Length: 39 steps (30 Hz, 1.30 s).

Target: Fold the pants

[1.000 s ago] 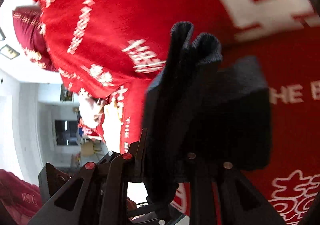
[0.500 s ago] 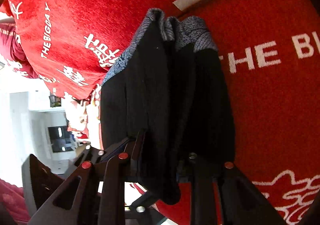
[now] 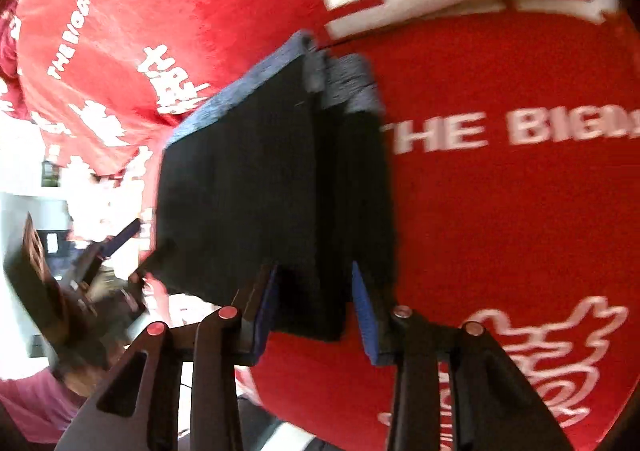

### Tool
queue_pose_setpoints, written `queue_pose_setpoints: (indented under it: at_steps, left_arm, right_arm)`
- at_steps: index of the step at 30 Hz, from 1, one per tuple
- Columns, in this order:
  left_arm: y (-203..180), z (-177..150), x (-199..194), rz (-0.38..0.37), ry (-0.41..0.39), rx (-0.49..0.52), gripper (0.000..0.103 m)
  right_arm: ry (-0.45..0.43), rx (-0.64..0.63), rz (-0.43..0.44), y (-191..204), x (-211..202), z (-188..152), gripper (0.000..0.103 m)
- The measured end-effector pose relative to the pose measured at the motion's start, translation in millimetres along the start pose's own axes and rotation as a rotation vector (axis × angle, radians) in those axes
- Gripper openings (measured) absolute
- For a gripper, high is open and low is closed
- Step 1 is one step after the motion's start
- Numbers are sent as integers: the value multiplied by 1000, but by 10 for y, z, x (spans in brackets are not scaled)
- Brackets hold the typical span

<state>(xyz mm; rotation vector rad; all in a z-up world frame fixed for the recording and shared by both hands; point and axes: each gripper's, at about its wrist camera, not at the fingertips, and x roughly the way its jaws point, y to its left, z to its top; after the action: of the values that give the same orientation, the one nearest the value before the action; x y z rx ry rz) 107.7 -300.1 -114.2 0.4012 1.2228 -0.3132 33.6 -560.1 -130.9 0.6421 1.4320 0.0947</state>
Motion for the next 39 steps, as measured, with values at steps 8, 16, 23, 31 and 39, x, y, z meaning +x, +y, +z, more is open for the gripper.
queue_pose_setpoints:
  at_steps: [8, 16, 23, 31, 39]
  left_arm:
    - [184, -187, 293, 17, 68, -100, 84]
    - [328, -96, 412, -52, 148, -199, 97]
    - [626, 386, 455, 15, 52, -252, 97]
    - [911, 555, 989, 8, 86, -344, 102]
    - [1007, 464, 990, -38, 109, -382, 103]
  right_arm:
    - [-82, -123, -15, 370, -164, -22, 40]
    - [10, -153, -88, 398, 295, 10, 46]
    - [-149, -90, -80, 305, -55, 366, 47]
    - [-144, -93, -183, 373, 355, 1057, 47]
    - [-121, -36, -184, 248, 377, 1001, 62]
